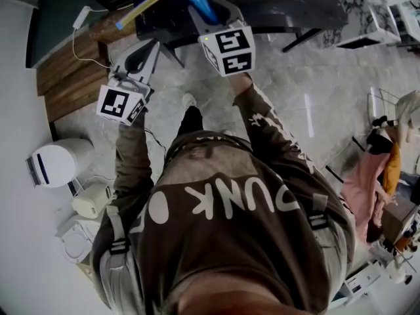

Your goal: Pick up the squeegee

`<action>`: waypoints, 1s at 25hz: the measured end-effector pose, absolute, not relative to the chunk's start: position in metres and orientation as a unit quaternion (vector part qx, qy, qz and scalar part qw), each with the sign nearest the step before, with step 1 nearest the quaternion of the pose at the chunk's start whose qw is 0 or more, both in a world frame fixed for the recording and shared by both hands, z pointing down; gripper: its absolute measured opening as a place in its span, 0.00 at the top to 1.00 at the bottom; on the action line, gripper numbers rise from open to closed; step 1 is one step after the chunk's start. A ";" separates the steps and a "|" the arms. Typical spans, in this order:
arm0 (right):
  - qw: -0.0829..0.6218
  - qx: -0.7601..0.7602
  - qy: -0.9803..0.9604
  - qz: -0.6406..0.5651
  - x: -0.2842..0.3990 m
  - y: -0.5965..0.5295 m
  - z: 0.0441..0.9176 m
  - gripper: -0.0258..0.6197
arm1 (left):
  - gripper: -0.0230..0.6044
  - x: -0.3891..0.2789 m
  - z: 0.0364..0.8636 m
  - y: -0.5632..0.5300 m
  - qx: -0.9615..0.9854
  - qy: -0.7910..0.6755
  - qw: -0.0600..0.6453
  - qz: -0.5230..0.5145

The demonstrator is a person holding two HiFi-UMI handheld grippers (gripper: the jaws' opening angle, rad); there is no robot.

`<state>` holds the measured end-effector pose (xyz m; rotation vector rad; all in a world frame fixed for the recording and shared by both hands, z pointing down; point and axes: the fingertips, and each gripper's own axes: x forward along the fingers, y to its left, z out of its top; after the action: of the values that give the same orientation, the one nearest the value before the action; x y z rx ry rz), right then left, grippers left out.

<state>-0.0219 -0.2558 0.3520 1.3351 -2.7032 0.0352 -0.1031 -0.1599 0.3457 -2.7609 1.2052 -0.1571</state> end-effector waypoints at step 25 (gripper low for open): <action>-0.019 0.355 -0.933 -0.052 0.069 -0.056 0.291 0.74 | 0.96 -0.006 0.318 -0.030 -0.905 0.411 0.094 -0.063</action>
<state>0.0689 -0.0565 0.2910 1.1289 -2.9688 -0.1655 -0.0057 -0.0299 0.3178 -2.6835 1.2177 -0.1877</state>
